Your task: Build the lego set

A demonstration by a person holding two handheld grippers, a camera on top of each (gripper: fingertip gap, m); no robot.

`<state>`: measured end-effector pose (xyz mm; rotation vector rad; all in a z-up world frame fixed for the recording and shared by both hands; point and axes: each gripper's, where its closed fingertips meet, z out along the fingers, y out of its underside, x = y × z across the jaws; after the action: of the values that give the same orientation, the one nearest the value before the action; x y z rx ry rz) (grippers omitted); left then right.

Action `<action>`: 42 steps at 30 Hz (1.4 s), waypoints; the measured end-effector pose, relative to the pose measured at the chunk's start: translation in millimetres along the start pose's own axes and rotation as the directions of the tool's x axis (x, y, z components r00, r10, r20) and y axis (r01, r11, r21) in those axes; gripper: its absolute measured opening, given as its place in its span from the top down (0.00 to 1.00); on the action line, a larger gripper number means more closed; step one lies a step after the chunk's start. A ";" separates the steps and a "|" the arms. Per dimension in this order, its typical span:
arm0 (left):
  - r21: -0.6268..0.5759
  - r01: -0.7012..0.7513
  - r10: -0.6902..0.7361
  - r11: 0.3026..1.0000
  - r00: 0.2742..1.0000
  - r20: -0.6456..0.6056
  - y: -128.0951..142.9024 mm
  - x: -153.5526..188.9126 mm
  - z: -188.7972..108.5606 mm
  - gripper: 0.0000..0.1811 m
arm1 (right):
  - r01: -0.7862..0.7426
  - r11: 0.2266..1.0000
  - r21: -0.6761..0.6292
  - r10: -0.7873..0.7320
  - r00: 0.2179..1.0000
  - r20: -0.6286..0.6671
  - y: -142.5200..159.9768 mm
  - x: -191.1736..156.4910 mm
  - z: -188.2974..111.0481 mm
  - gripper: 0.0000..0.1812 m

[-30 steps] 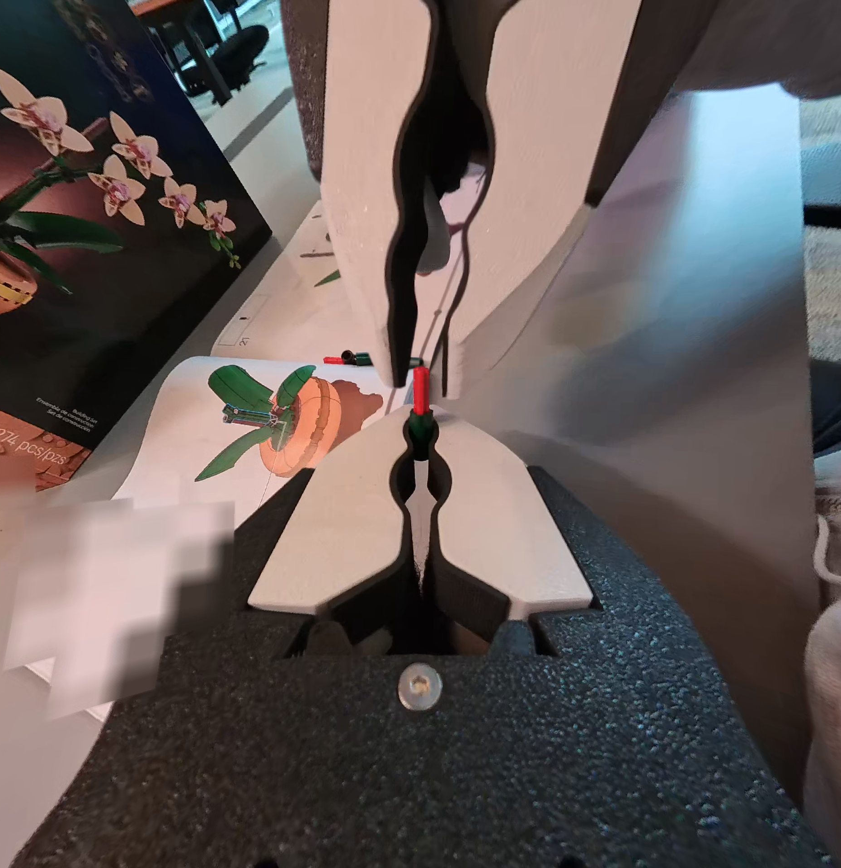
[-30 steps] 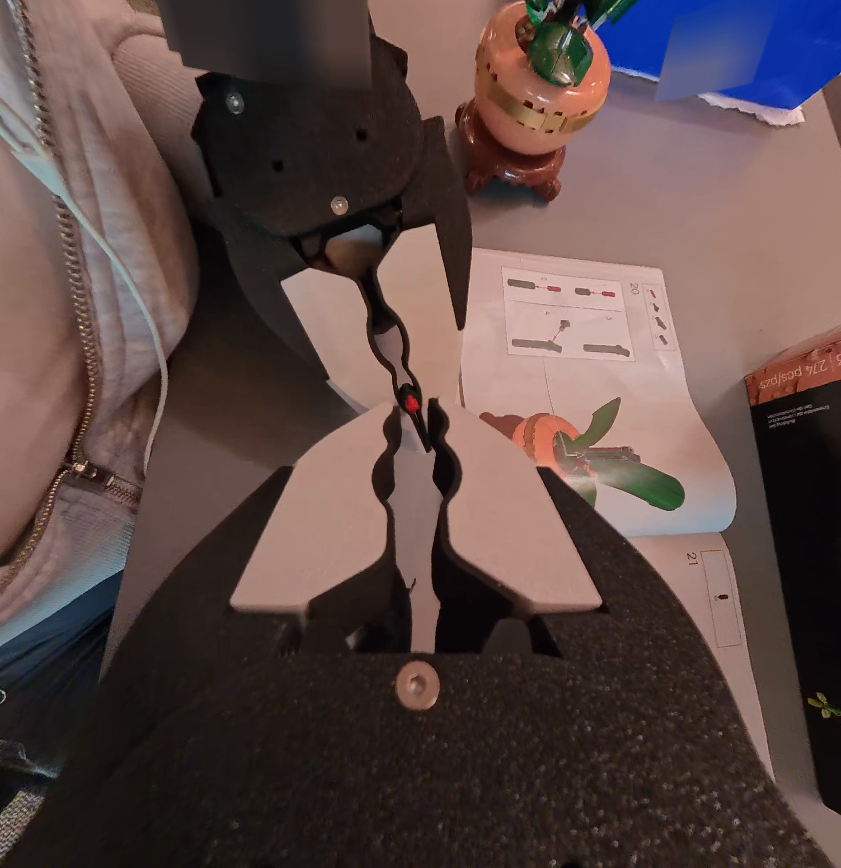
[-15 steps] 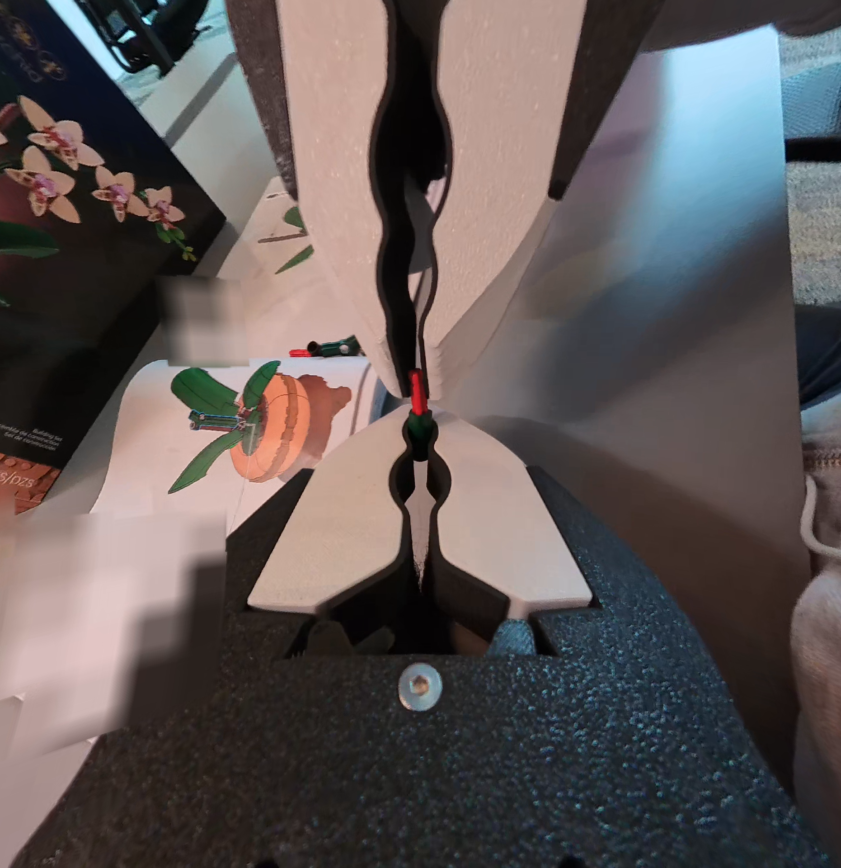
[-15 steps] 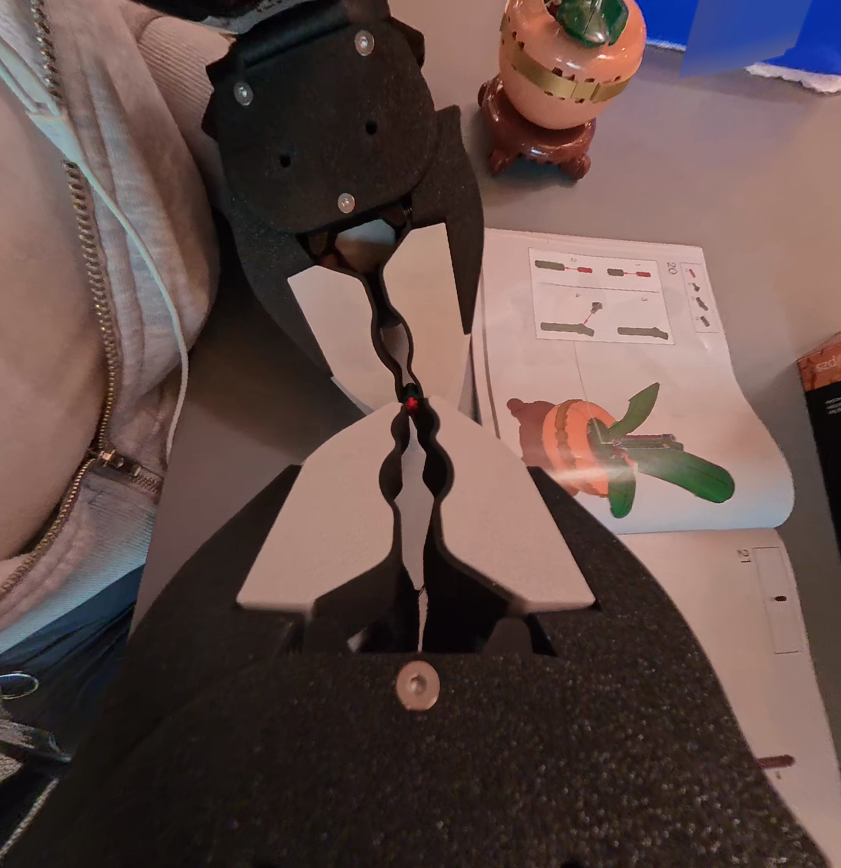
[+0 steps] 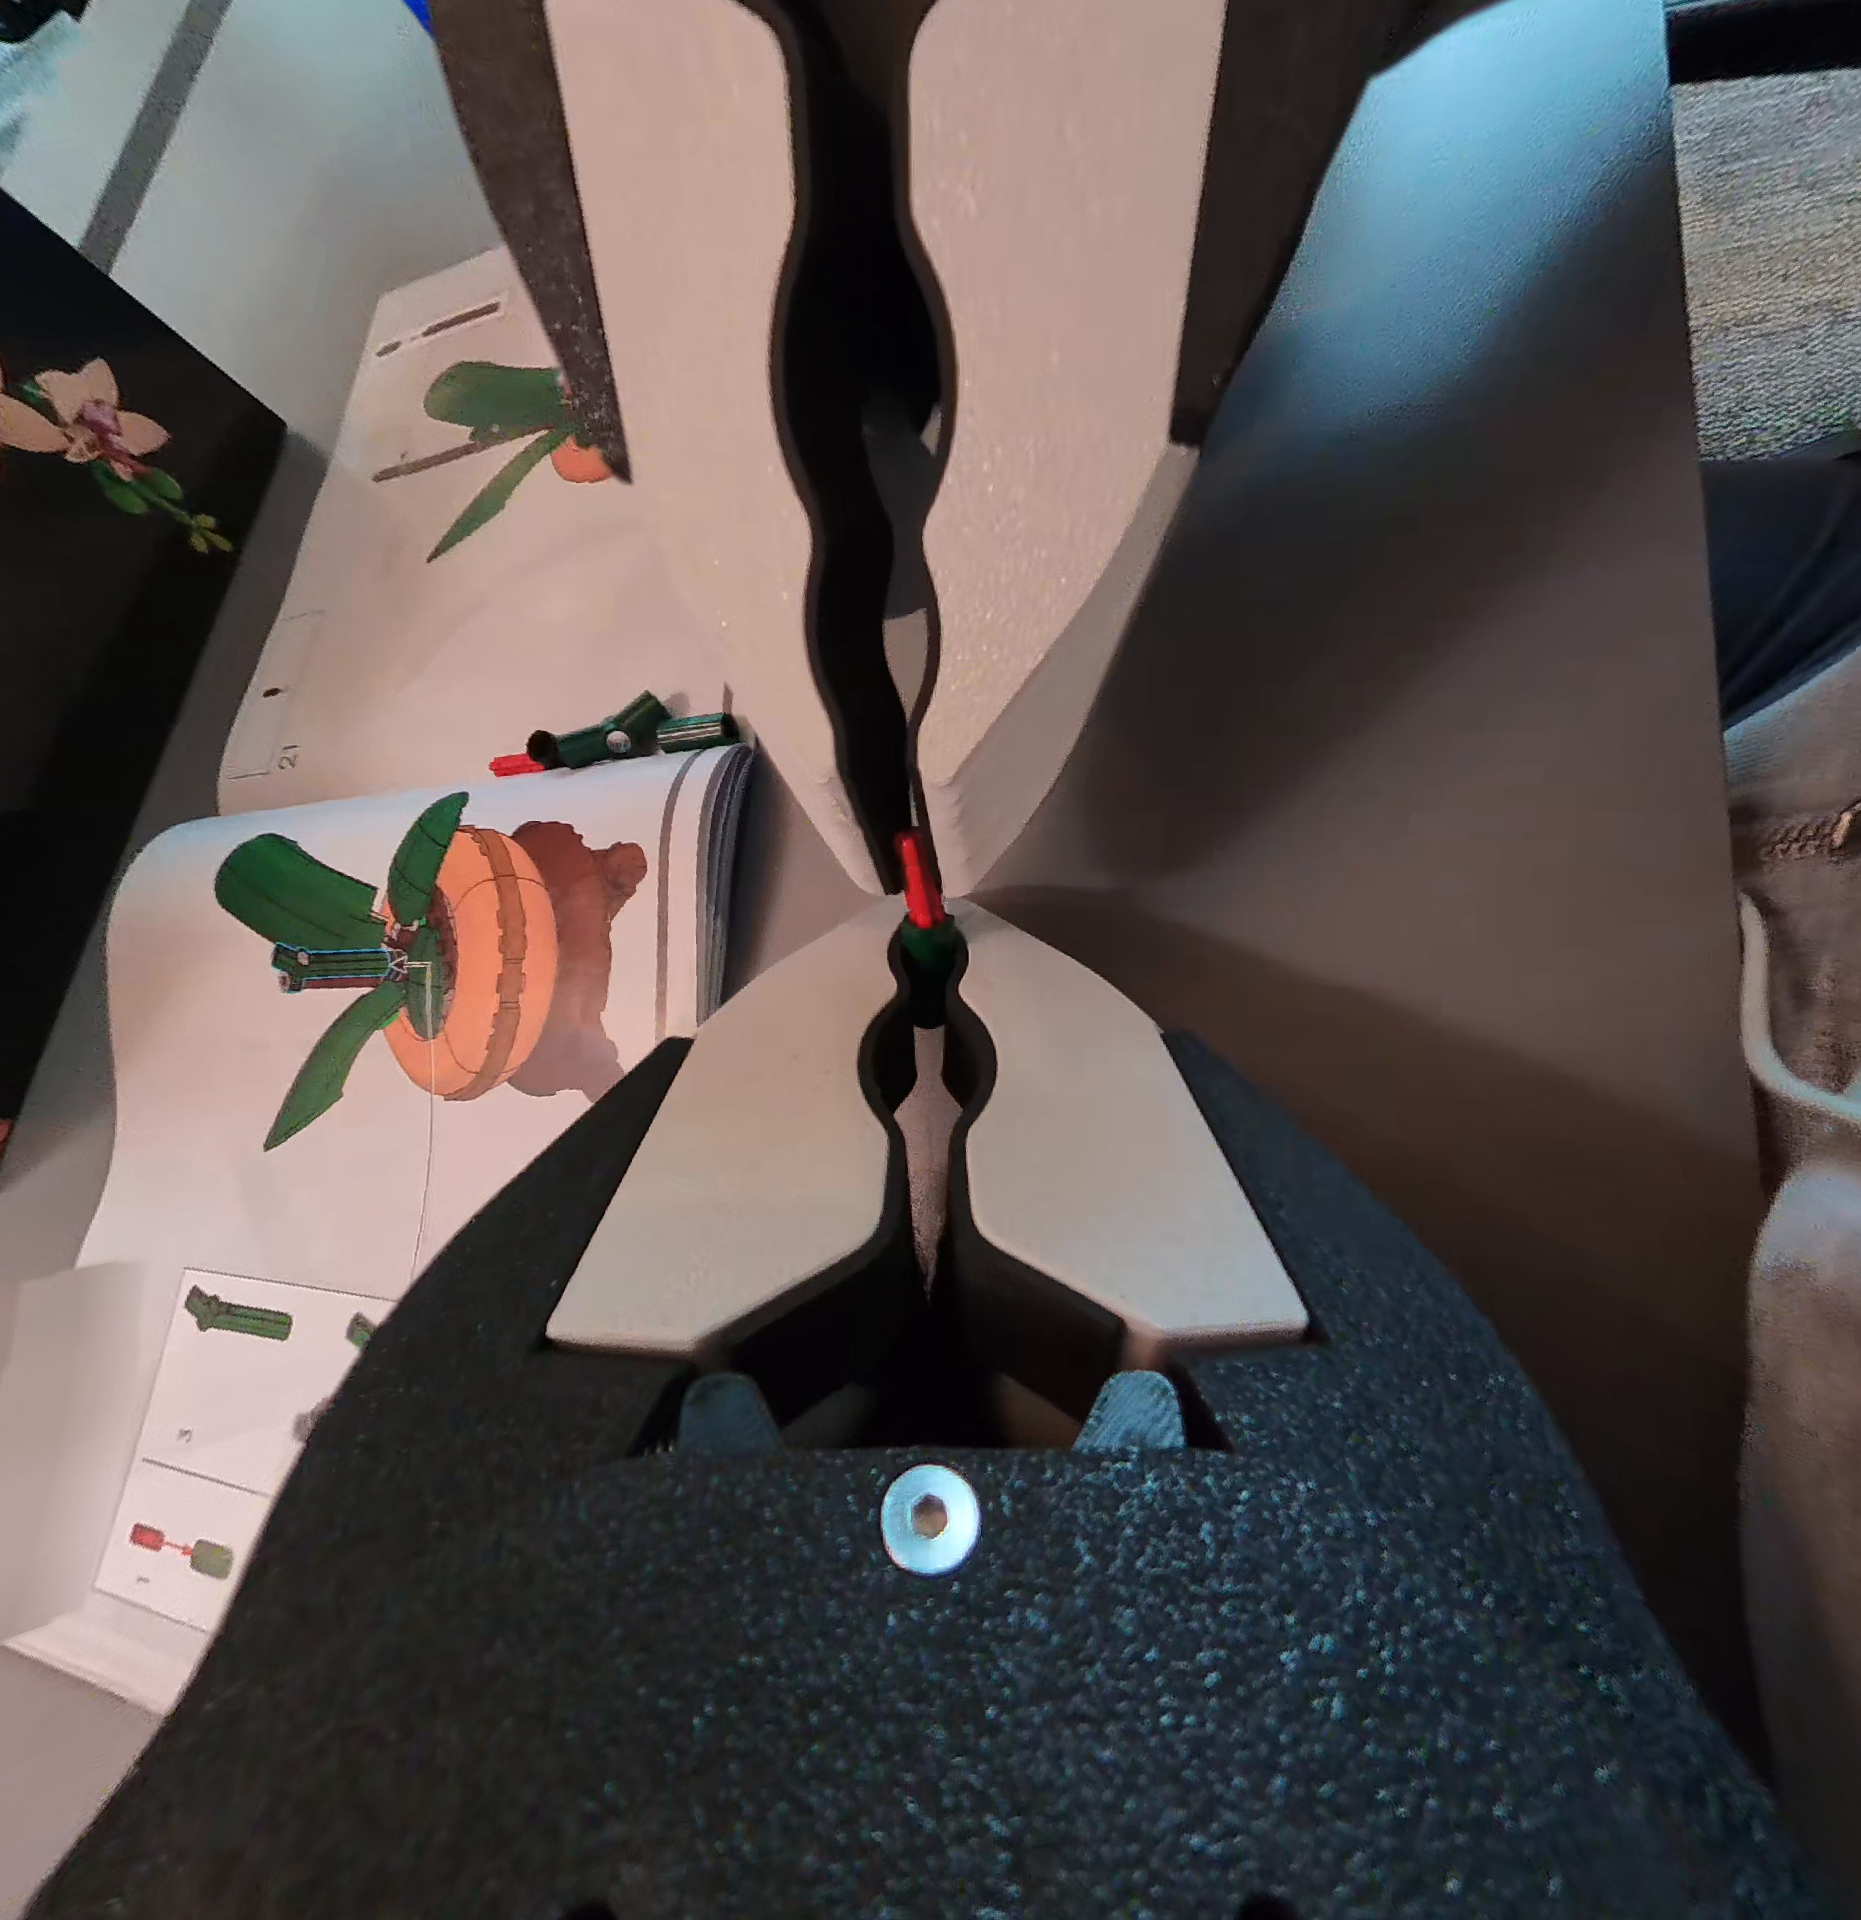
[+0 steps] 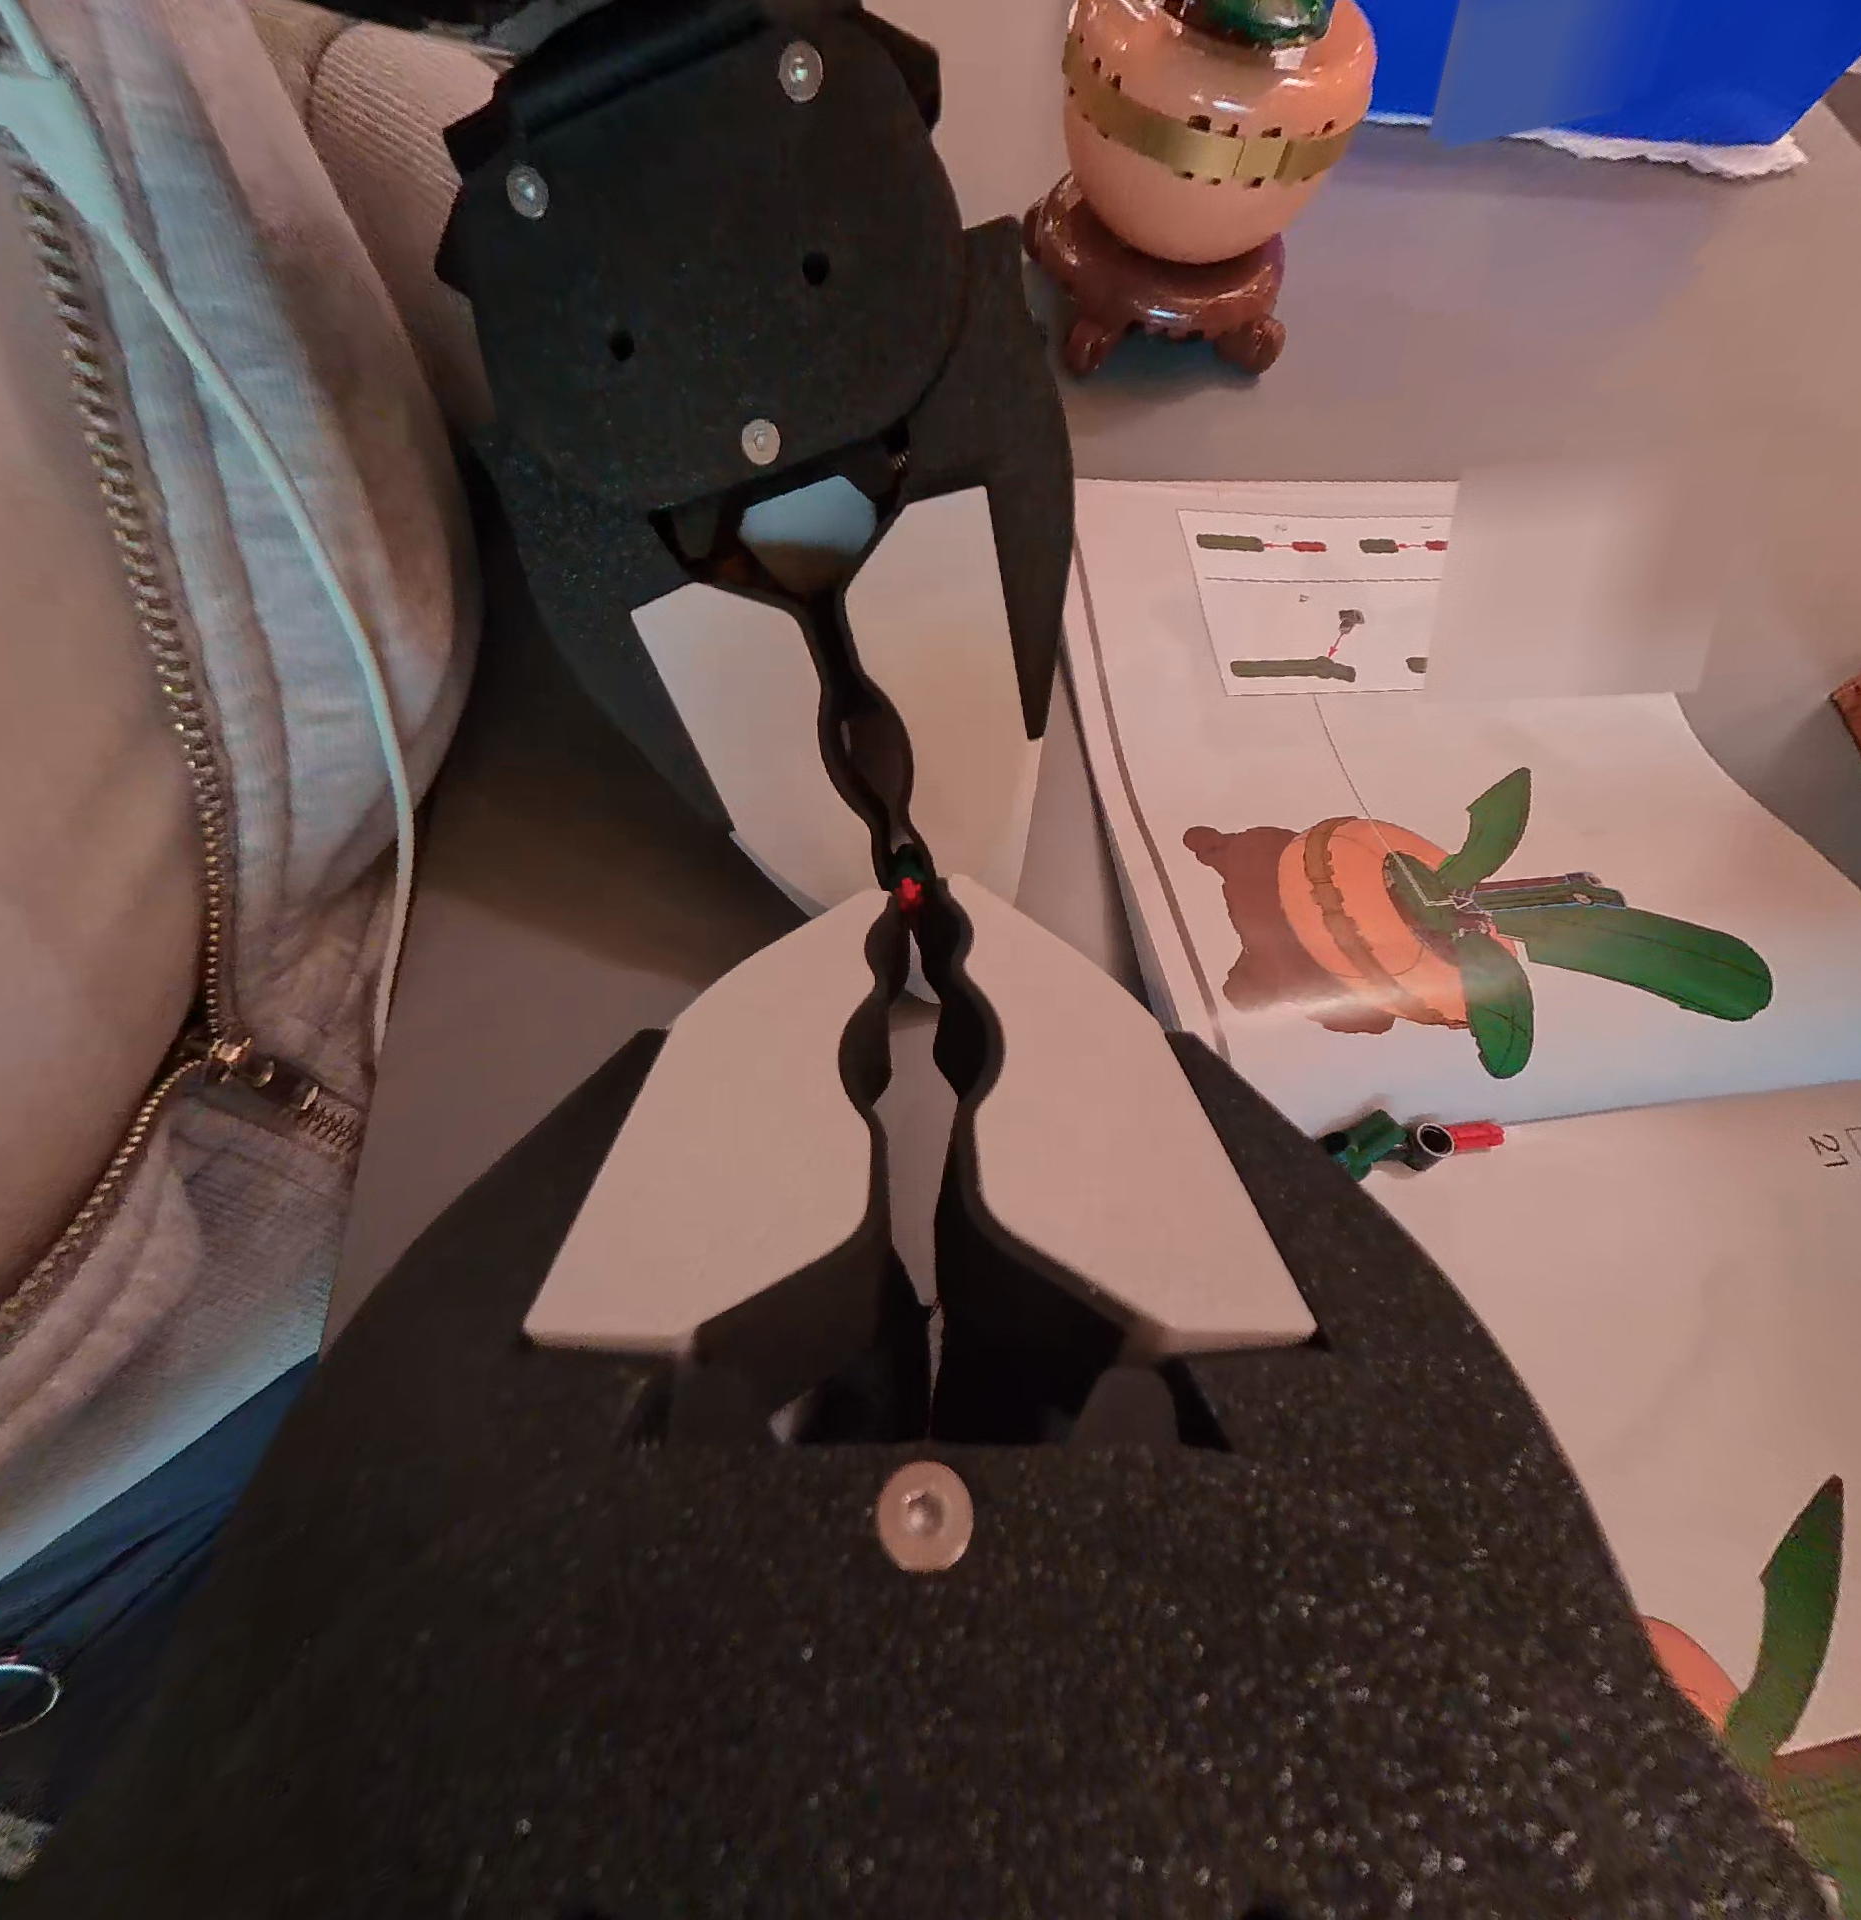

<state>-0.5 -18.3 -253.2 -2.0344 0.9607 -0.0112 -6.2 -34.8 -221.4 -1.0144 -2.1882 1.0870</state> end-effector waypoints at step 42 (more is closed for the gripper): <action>0.004 0.027 -0.027 1.000 0.999 0.035 -0.8 -7.9 1.3 0.95 | 0.002 1.000 -0.019 -0.002 1.000 -0.029 1.3 5.1 -6.5 0.99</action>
<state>-5.1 -12.1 -250.9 -2.0377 0.9110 0.0081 -4.2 -27.2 -218.3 -1.0295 -2.1799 1.0467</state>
